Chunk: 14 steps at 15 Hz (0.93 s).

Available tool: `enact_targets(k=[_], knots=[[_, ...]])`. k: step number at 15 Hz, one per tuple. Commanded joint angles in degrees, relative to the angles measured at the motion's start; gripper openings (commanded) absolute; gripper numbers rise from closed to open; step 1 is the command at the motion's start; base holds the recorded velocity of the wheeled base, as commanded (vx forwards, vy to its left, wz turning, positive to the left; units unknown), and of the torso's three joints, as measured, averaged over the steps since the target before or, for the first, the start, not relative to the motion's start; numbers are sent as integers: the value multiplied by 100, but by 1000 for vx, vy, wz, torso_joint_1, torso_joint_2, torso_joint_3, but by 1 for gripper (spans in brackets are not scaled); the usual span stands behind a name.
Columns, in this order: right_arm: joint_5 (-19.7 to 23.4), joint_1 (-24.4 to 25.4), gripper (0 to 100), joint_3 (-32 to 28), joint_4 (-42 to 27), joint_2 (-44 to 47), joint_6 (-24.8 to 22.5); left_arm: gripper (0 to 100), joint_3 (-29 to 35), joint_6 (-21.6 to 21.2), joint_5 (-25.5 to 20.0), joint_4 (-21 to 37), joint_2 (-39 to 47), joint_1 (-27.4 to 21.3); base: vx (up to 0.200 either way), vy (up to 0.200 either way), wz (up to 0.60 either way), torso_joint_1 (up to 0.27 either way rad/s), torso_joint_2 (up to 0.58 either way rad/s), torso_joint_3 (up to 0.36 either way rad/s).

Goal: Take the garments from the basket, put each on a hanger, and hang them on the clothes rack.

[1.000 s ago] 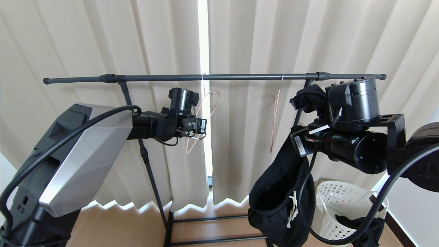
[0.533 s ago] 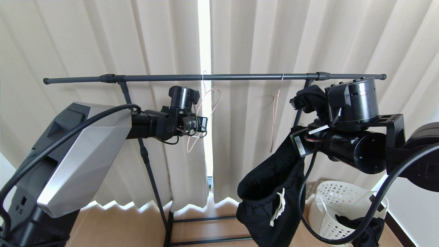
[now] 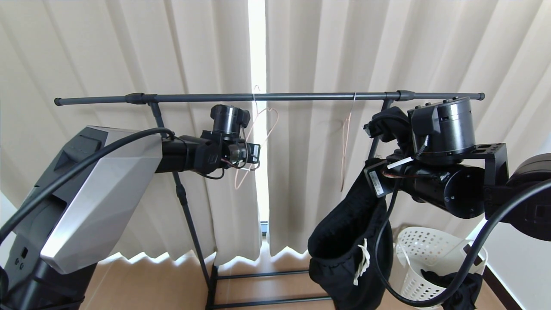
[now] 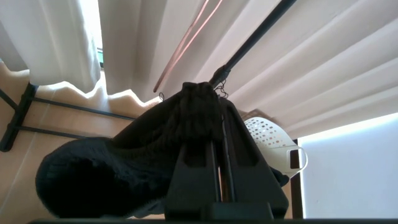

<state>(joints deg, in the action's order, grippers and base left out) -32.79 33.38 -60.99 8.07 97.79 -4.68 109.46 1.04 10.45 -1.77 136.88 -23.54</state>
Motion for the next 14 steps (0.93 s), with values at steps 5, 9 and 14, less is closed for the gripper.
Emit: enact_targets(k=[5,9,14], knots=[[1,2,0,-1,2,12,2,0,-39,37,36,1,-100,-19,0,0,0,0,0,0],[1,2,0,-1,2,12,2,0,-65,142,54,1,-135,-98,0,0,0,0,0,0],[1,2,0,-1,2,47,2,0,-935,186,45,-131,-645,-212,0,0,0,0,0,0]])
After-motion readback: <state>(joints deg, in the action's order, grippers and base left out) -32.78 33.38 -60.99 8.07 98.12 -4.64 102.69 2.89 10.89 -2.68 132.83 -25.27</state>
